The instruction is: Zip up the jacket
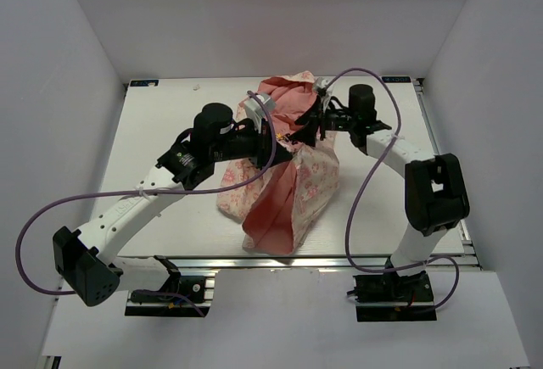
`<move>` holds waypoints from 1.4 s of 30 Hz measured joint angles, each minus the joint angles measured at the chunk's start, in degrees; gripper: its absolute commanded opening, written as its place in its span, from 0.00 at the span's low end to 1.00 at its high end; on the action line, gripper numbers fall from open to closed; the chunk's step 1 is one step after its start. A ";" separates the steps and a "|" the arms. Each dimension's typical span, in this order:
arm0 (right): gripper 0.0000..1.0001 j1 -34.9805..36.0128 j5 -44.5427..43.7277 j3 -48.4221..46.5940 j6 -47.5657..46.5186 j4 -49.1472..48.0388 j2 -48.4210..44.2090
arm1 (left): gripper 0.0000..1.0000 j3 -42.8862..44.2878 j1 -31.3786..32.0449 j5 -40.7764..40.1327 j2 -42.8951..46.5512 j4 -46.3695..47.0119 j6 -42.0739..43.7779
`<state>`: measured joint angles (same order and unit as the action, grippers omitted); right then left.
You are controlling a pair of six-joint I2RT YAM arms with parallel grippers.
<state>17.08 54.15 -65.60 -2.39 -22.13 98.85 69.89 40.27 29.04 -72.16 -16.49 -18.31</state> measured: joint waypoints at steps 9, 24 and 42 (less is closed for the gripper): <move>0.67 6.56 13.33 -4.15 -14.71 19.65 2.01 | 0.00 -0.13 -0.24 -5.84 0.20 -0.98 0.31; 0.52 7.32 15.98 -1.51 -25.79 36.70 -6.01 | 0.00 -3.04 -3.93 -6.71 -3.52 0.87 -11.41; 0.50 10.51 -2.67 17.92 9.75 -1.03 -17.05 | 0.00 -8.55 -8.96 0.76 -6.51 7.80 -43.08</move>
<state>27.59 51.48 -47.68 7.35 -23.16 81.80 61.34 31.31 29.80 -78.67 -8.69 -61.39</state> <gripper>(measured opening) 0.504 0.176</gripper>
